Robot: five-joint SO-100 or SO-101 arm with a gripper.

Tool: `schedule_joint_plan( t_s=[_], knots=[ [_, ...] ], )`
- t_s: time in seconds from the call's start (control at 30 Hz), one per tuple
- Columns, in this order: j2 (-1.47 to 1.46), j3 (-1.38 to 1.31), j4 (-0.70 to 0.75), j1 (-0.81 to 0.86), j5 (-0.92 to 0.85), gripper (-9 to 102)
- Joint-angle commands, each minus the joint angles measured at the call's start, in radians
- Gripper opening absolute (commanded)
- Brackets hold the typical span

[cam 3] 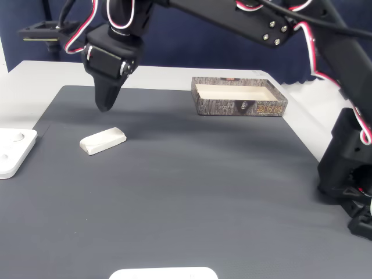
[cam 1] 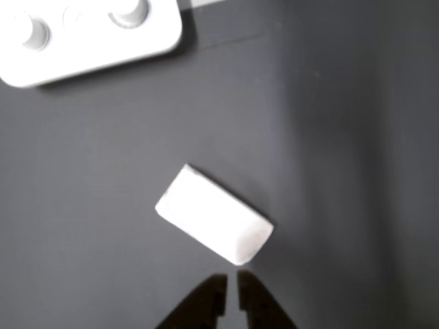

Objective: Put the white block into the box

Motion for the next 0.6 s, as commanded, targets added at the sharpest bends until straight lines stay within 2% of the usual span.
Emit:
schedule_joint_plan(
  t_s=[0.0, 0.57],
  knots=[
    [0.005, -0.091, 0.031, -0.008, -0.002, -2],
    [-0.083, -0.175, 0.052, -0.005, -0.005, -2]
  ],
)
